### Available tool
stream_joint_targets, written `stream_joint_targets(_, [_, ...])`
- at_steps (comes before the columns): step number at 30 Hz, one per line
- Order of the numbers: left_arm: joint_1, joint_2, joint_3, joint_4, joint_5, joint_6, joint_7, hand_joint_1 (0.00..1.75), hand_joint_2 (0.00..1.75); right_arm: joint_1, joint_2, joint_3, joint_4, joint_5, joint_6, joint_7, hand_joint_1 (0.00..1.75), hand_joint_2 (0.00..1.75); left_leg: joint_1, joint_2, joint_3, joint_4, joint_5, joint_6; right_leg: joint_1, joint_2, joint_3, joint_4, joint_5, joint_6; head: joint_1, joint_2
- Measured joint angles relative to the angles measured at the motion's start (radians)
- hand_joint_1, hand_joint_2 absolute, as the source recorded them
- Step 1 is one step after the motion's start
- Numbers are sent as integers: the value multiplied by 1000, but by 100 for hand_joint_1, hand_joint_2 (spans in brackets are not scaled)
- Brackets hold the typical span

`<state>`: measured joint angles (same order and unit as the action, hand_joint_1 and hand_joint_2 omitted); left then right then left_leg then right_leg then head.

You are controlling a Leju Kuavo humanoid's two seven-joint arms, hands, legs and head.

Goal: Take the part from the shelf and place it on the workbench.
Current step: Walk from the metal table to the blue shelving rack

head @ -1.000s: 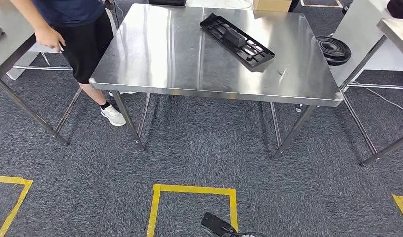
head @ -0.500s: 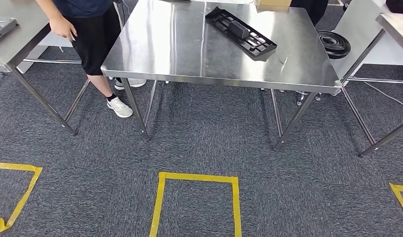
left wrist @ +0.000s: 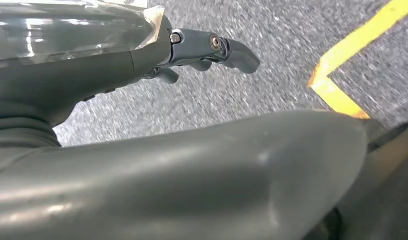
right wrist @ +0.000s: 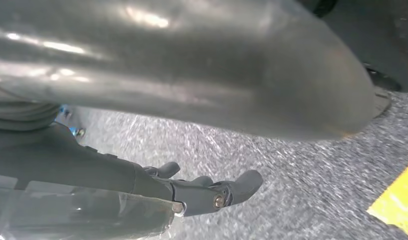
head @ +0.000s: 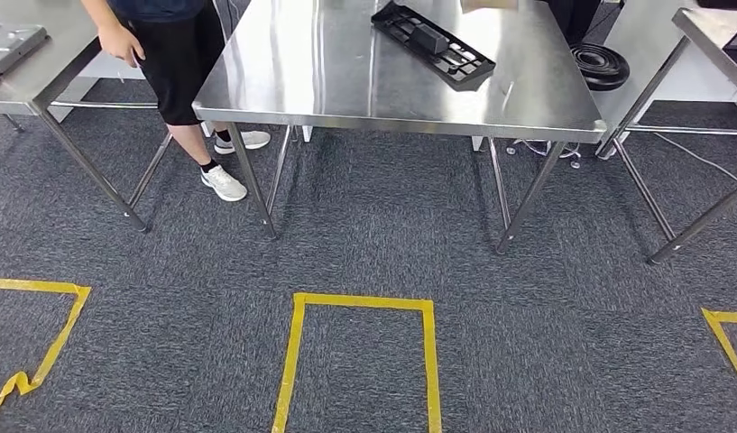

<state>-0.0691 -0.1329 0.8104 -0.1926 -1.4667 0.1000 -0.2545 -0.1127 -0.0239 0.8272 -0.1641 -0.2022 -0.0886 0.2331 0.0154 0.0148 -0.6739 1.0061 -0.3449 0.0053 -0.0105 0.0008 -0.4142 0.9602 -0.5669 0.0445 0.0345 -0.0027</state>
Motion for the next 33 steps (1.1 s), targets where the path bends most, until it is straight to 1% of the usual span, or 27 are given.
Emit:
stream_joint_targets(1, [1, 1, 0, 0, 2, -9, 0, 0, 0, 1, 1, -12, 1, -21, 0, 0, 0, 0, 2, -2, -4, 6, -13, -5, -3, -2, -8, 1, 10, -12, -1, 0])
stream_joint_targets(2, [2, 2, 0, 0, 2, -18, 1, 0, 0, 2, 1, -25, 1, -40, 0, 0, 0, 0, 4, -4, -12, 29, -48, -8, -7, -5, -19, 0, 22, -25, -2, 0])
stream_joint_targets(3, [3, 4, 1, 0, 3, -26, 1, 0, 0, 3, 1, -39, 2, -56, 0, 0, 0, 0, 5, -7, -25, 74, -102, -11, -10, -7, -33, 0, 35, -36, -3, 0])
stream_joint_targets(5, [4, 7, 1, 0, 4, -36, 1, 0, 0, 5, -2, -59, 3, -74, -1, -1, 0, 0, 5, -11, -49, 205, -207, -15, -5, -11, -63, 2, 61, -47, -5, 0])
stream_joint_targets(6, [4, 8, 1, 0, 4, -38, 1, 0, 0, 6, -3, -68, 4, -79, -1, -1, 0, 0, 5, -12, -53, 263, -228, -16, -2, -12, -79, 4, 74, -47, -6, 0])
stream_joint_targets(7, [3, 9, 1, 0, 4, -40, 1, 0, 0, 6, -4, -76, 5, -83, -1, -2, 0, 0, 5, -13, -45, 295, -222, -17, 0, -12, -95, 7, 86, -45, -6, 0])
stream_joint_targets(8, [3, 10, 1, 0, 4, -42, 1, 0, 0, 8, -5, -82, 5, -86, -1, -2, 0, 0, 5, -13, -20, 293, -199, -16, 1, -13, -112, 13, 96, -43, -6, 0])
stream_joint_targets(10, [2, 12, 1, 0, 4, -45, 1, 0, 0, 10, -6, -93, 6, -90, -1, -3, 0, 0, 6, -14, 78, 191, -163, -12, 1, -12, -144, 29, 112, -34, -6, 0])
stream_joint_targets(12, [-1, 13, 0, 0, 2, -46, 1, 0, 0, 11, -7, -101, 6, -92, -5, -6, 0, 0, 2, -17, 174, 55, -181, -5, 5, -12, -169, 47, 125, -22, -6, 0])
stream_joint_targets(13, [-2, 13, 0, 0, 1, -45, 1, 0, 0, 11, -7, -104, 6, -92, -7, -8, 0, 0, -1, -18, 196, 15, -194, 0, 6, -13, -177, 51, 132, -14, -6, 0])
stream_joint_targets(15, [-2, 14, 0, 0, -1, -45, 0, 0, 0, 12, -8, -108, 7, -93, -9, -10, 0, 0, -6, -17, 189, -4, -189, 15, 6, -14, -187, 50, 148, 0, -6, 0])
stream_joint_targets(16, [-1, 14, 0, 0, -2, -45, 0, 0, 0, 14, -9, -109, 7, -92, -10, -12, 0, 0, -7, -15, 178, -7, -178, 25, 4, -13, -195, 56, 144, 3, -6, 0])
stream_joint_targets(17, [-1, 13, 0, 0, -4, -45, -1, 0, 0, 16, -9, -110, 8, -92, -11, -13, 0, 0, -6, -12, 165, -9, -165, 35, 3, -11, -208, 75, 124, 2, -4, 0])
stream_joint_targets(18, [-1, 13, 0, 0, -5, -46, -2, 0, 0, 17, -8, -111, 8, -92, -12, -15, 0, 0, -4, -9, 149, -12, -150, 43, 2, -9, -224, 113, 88, -2, -2, 0])
stream_joint_targets(20, [-1, 11, 0, 0, -7, -47, -4, 0, 0, 19, -7, -113, 8, -93, -14, -18, 0, 0, -6, -6, 116, -11, -124, 48, -1, -6, -256, 232, -2, -11, 3, 0])
stream_joint_targets(21, [-1, 11, 0, 0, -8, -48, -5, 0, 0, 19, -7, -114, 8, -93, -16, -20, 0, 0, -6, -4, 100, -10, -111, 47, -1, -5, -263, 289, -27, -7, 3, 0])
stream_joint_targets(22, [0, 10, -1, 0, -9, -49, -6, 0, 0, 19, -7, -114, 9, -93, -17, -21, 0, 0, -6, -2, 85, -9, -98, 45, -3, -5, -257, 323, -32, 2, 3, 0])
stream_joint_targets(23, [0, 9, -1, 0, -10, -51, -7, 0, 0, 20, -7, -114, 9, -92, -18, -23, 0, 0, -5, -1, 69, -8, -85, 43, -5, -5, -234, 322, -18, 15, 4, 0])
stream_joint_targets(24, [0, 8, -1, 0, -12, -53, -7, 0, 0, 20, -8, -114, 9, -91, -19, -24, 0, 0, -4, 0, 54, -7, -72, 39, -8, -5, -193, 285, 6, 28, 4, 0])
stream_joint_targets(25, [0, 6, -2, 0, -13, -55, -7, 0, 0, 19, -8, -114, 9, -88, -21, -27, 0, 0, -3, 0, 42, -5, -59, 34, -12, -5, -137, 217, 25, 37, 4, 0])
stream_joint_targets(26, [-1, 5, -3, 0, -15, -57, -7, 0, 0, 18, -8, -114, 9, -85, -24, -31, 0, 0, -4, -1, 29, -3, -47, 28, -12, -4, -74, 131, 27, 38, 5, 0])
stream_joint_targets(27, [-1, 5, -3, 0, -17, -57, -8, 0, 0, 17, -8, -114, 9, -81, -26, -34, 0, 0, -5, -1, 23, -3, -35, 21, -9, -3, -28, 61, 21, 33, 4, 0])
stream_joint_targets(28, [-1, 4, -4, 0, -18, -57, -9, 0, 0, 16, -8, -114, 9, -78, -29, -37, 0, 0, -5, -1, 19, -4, -24, 14, -6, -1, 0, 14, 9, 24, 4, 0])
stream_joint_targets(29, [-1, 4, -5, 0, -19, -57, -10, 0, 0, 16, -8, -114, 9, -76, -30, -38, 0, 0, -5, 0, 18, -8, -13, 7, 0, 1, 7, -7, 3, 14, 4, 0])
stream_joint_targets(31, [0, 2, -6, 0, -19, -58, -10, 0, 0, 17, -6, -114, 9, -75, -31, -39, 0, 0, -1, -2, 14, -12, -5, -6, -2, 0, -12, -4, 18, -7, 3, 0])
stream_joint_targets(32, [1, 2, -7, 1, -19, -58, -10, 0, 0, 17, -5, -114, 10, -75, -31, -39, 0, 0, 1, -4, 6, 1, -27, -11, -5, -2, -23, -3, 29, -20, 2, 0])
stream_joint_targets(33, [2, 2, -8, 1, -19, -58, -10, 0, 0, 17, -5, -114, 10, -75, -32, -39, 0, 0, 3, -6, -7, 33, -69, -15, -8, -4, -35, -4, 40, -33, 1, 0])
